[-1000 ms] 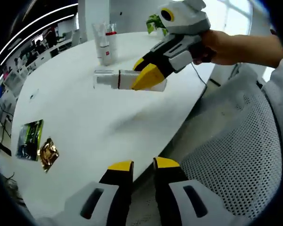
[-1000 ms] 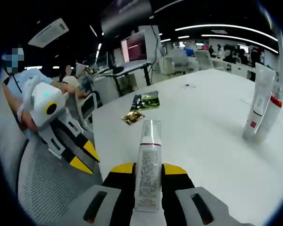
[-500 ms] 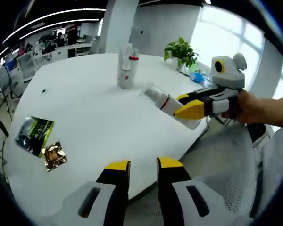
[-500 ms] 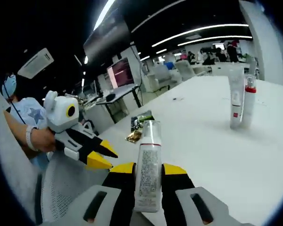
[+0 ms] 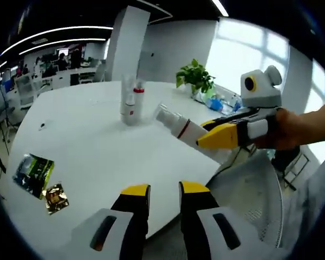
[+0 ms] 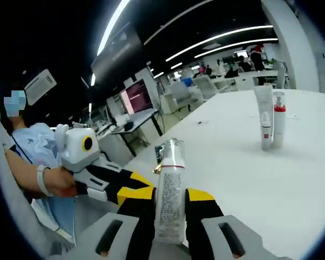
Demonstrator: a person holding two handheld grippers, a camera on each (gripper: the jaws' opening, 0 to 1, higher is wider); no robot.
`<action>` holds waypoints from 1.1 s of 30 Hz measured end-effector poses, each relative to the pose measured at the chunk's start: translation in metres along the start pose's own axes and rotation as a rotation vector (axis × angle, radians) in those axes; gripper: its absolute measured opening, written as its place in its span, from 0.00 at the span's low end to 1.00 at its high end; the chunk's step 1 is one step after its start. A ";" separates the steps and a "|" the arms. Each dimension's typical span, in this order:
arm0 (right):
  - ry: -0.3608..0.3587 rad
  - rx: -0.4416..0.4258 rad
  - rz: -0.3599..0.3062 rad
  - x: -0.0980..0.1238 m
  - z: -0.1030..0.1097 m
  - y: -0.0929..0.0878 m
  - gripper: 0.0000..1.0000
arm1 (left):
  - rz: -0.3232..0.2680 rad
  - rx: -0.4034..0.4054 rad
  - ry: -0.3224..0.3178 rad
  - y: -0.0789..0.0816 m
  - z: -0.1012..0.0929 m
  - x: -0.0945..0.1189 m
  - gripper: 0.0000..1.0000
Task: Arrange the skincare products in the storage area until every visible bottle or jar stands upright without overlapping.
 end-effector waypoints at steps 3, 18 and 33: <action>0.034 0.052 0.003 -0.002 0.005 0.000 0.13 | 0.027 0.002 0.041 -0.014 0.003 -0.005 0.15; 0.154 -0.086 -0.037 -0.020 0.001 -0.009 0.12 | -0.088 0.134 -0.066 -0.003 -0.001 0.001 0.17; 0.117 -0.169 -0.073 -0.039 -0.003 0.005 0.13 | -0.168 0.153 -0.161 0.011 -0.011 0.007 0.23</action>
Point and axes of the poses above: the point that each gripper's makers call its tool centre point, and the gripper's own axes: x roughly backward along the fingers, z roughly to its left, y roughly out of its top, the point moved 2 cm from there along x, roughly backward along the fingers, and after that the axes turned 1 degree about z, right-handed, at the moved point
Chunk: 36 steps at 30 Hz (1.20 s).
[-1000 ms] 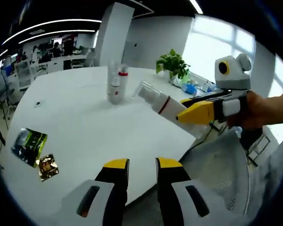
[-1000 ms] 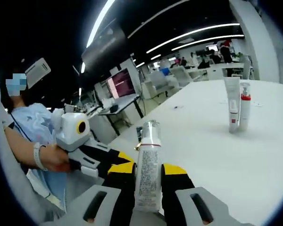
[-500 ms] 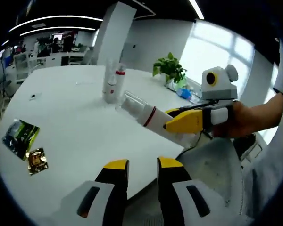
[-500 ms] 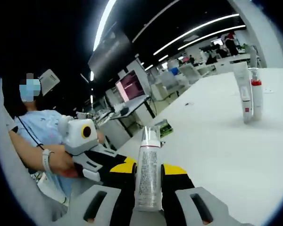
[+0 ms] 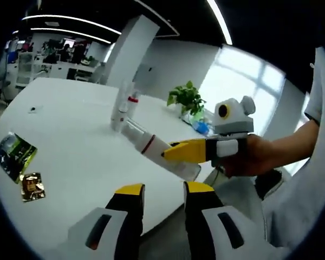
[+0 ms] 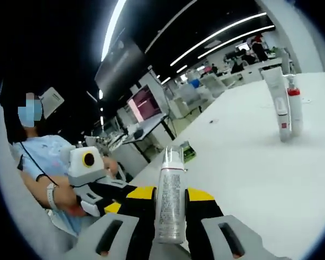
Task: Arrange the skincare products in the storage area until every visible bottle or jar stands upright without overlapping.
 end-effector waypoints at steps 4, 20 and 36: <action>0.047 -0.025 -0.031 -0.005 0.009 0.009 0.13 | -0.039 0.032 -0.044 0.006 -0.005 0.002 0.24; 0.231 -0.095 -0.032 -0.005 0.034 0.014 0.12 | -0.200 0.264 -0.173 0.027 -0.024 -0.010 0.28; 0.226 -0.163 -0.083 0.006 0.031 0.005 0.12 | -0.153 0.287 -0.217 0.020 -0.027 -0.007 0.21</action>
Point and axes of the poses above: the point that each gripper's makers call its tool centre point, and the gripper's own axes: x roughly backward along the fingers, z roughly to its left, y roughly out of its top, the point moved 2 cm from there along x, roughly backward along the fingers, and after that the axes turned 1 degree about z, right-handed, at the moved point
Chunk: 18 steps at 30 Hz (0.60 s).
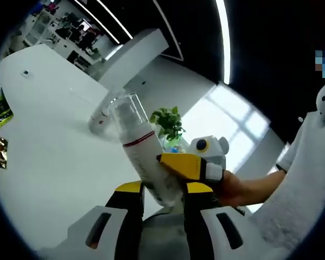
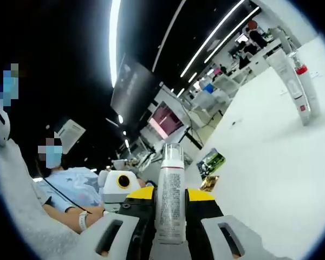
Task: Arrange the skincare products in the storage area until every visible bottle or jar stands upright without overlapping.
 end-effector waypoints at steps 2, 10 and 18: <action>-0.008 -0.004 -0.011 0.002 0.000 -0.001 0.12 | 0.009 0.002 -0.002 -0.001 -0.001 0.000 0.20; -0.067 0.058 0.049 0.017 -0.005 -0.015 0.12 | 0.113 -0.044 0.022 -0.016 0.003 -0.004 0.17; -0.171 0.082 0.118 0.020 -0.014 -0.026 0.14 | 0.200 -0.153 0.109 -0.030 0.010 -0.007 0.17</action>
Point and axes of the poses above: the point that each gripper's makers call its tool centre point, and the gripper's own axes: x roughly backward along the fingers, z roughly to its left, y roughly out of its top, the point moved 2 cm from there along x, roughly backward along the fingers, and after that the axes turned 1 degree about z, right-handed, at the moved point
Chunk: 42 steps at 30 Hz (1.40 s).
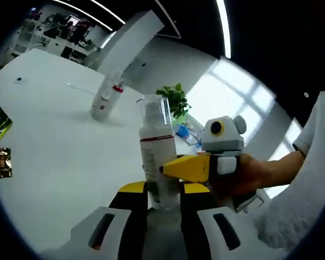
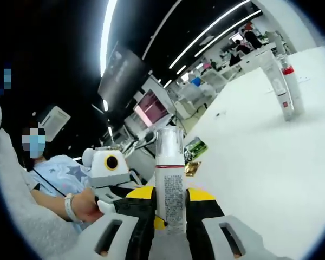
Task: Arrange the skincare products in the storage area until every visible bottle or jar stands upright without overlapping.
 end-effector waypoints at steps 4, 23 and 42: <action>-0.054 -0.064 -0.012 -0.001 -0.006 0.002 0.15 | 0.052 -0.076 0.092 -0.007 0.008 -0.001 0.17; -0.093 -0.010 0.005 0.006 -0.013 0.006 0.14 | 0.088 -0.145 0.089 -0.012 0.004 -0.004 0.18; 0.117 -0.084 -0.056 0.020 0.002 0.018 0.16 | -0.031 -0.084 -0.030 0.005 -0.012 -0.001 0.15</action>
Point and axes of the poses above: the point that each gripper's makers call its tool centre point, and the gripper's own axes: x roughly backward along the fingers, z roughly to its left, y roughly out of its top, the point moved 2 cm from there along x, roughly backward along the fingers, and after that the axes turned 1 degree about z, right-handed, at the moved point
